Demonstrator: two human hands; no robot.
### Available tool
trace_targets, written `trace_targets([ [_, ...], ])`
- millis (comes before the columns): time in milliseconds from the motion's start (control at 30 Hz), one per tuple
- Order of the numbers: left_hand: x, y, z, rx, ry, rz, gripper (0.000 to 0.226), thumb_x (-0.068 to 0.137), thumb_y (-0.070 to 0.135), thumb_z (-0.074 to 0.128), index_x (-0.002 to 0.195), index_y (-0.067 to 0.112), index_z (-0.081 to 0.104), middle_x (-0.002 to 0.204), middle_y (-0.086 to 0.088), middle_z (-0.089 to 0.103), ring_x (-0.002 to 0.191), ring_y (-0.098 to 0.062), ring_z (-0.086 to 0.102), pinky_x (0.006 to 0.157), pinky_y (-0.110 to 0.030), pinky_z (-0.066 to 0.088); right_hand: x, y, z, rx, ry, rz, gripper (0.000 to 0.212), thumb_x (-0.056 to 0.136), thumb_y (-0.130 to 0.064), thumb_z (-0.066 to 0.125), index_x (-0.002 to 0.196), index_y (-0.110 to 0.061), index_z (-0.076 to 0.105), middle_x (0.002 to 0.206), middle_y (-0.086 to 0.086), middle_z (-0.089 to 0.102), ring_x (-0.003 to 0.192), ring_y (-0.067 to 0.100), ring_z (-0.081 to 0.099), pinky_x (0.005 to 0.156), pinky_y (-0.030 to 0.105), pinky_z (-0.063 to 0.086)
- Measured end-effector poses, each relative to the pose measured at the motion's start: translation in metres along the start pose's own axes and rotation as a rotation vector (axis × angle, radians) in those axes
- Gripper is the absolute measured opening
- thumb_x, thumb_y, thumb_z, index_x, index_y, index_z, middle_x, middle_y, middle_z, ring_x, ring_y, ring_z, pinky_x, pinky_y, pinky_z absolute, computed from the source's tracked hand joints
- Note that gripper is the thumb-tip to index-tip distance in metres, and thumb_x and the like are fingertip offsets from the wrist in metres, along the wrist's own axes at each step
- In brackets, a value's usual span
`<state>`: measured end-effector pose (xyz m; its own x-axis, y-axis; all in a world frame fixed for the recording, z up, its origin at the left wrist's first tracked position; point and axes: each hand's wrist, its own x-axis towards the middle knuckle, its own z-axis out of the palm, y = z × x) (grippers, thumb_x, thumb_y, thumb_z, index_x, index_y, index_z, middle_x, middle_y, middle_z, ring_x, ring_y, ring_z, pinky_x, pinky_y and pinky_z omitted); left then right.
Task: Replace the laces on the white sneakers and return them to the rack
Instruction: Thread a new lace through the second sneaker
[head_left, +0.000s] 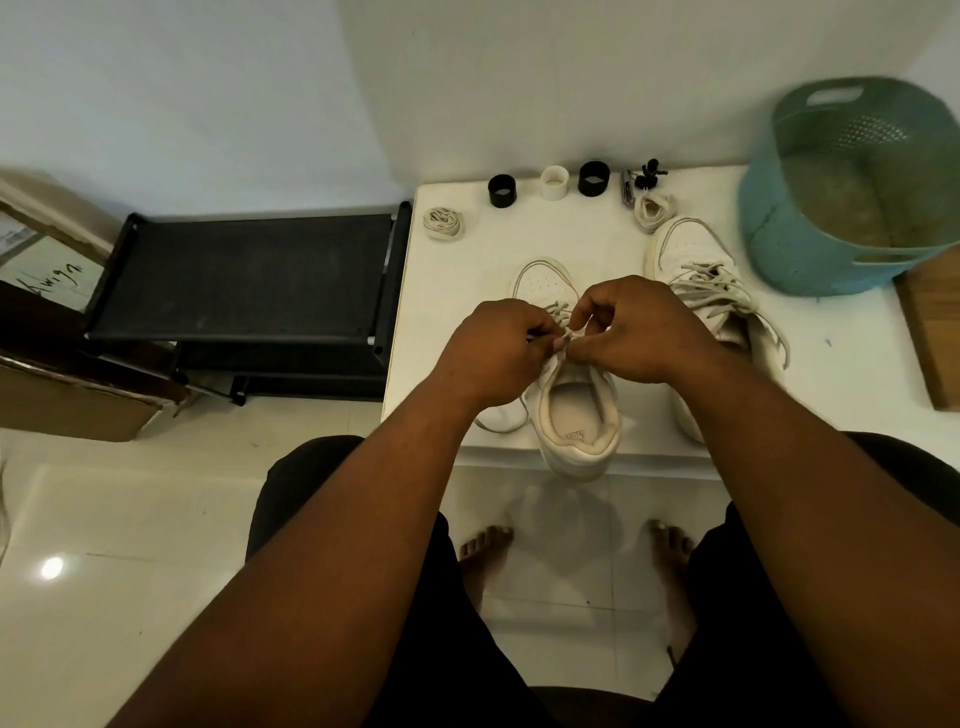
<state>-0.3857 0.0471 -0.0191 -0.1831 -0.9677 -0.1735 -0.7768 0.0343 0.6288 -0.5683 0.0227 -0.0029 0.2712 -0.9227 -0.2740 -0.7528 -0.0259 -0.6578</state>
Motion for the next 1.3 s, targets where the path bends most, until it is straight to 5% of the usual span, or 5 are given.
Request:
trace_targets([
  [333, 0.002, 0.012, 0.003, 0.091, 0.051, -0.009, 0.015, 0.084, 0.025, 0.070, 0.087, 0.017, 0.082, 0.085, -0.001, 0.077, 0.081, -0.021, 0.069, 0.074, -0.038, 0.057, 0.000, 0.001, -0.004, 0.059, -0.003, 0.089, 0.006, 0.077, -0.026, 0.077, 0.080, -0.023, 0.081, 0.066, -0.008, 0.071, 0.069, 0.012, 0.070, 0.079, 0.040, 0.061],
  [700, 0.008, 0.028, -0.009, 0.292, -0.024, 0.037, 0.014, 0.083, 0.027, 0.069, 0.080, 0.016, 0.078, 0.080, -0.003, 0.072, 0.079, -0.025, 0.064, 0.071, -0.037, 0.055, 0.000, 0.001, 0.000, 0.150, 0.007, 0.132, 0.019, 0.078, -0.009, 0.069, 0.082, -0.022, 0.083, 0.056, -0.013, 0.068, 0.069, 0.017, 0.069, 0.079, 0.047, 0.062],
  [1033, 0.009, 0.036, 0.000, 0.422, -0.012, 0.045, 0.033, 0.086, 0.030, 0.063, 0.060, 0.020, 0.044, 0.061, 0.004, 0.039, 0.067, -0.022, 0.045, 0.050, -0.030, 0.022, -0.003, -0.003, -0.003, 0.053, 0.000, 0.020, 0.018, 0.081, -0.016, 0.069, 0.086, -0.026, 0.083, 0.062, -0.021, 0.063, 0.076, 0.011, 0.068, 0.079, 0.031, 0.056],
  [1167, 0.010, 0.024, 0.005, 0.243, 0.038, 0.028, 0.019, 0.084, 0.028, 0.065, 0.076, 0.012, 0.073, 0.076, -0.003, 0.068, 0.076, -0.026, 0.062, 0.062, -0.034, 0.045, -0.004, -0.002, -0.004, 0.081, -0.012, 0.024, 0.015, 0.082, -0.021, 0.071, 0.092, -0.025, 0.083, 0.074, -0.015, 0.071, 0.078, 0.010, 0.068, 0.083, 0.036, 0.058],
  [1300, 0.006, 0.016, 0.012, 0.034, 0.111, -0.055, 0.012, 0.083, 0.020, 0.070, 0.079, 0.016, 0.080, 0.081, -0.001, 0.076, 0.078, -0.019, 0.068, 0.074, -0.035, 0.056, -0.004, -0.001, -0.005, 0.119, -0.046, 0.035, 0.019, 0.082, -0.024, 0.074, 0.100, -0.021, 0.082, 0.084, -0.006, 0.075, 0.082, 0.012, 0.070, 0.085, 0.037, 0.059],
])
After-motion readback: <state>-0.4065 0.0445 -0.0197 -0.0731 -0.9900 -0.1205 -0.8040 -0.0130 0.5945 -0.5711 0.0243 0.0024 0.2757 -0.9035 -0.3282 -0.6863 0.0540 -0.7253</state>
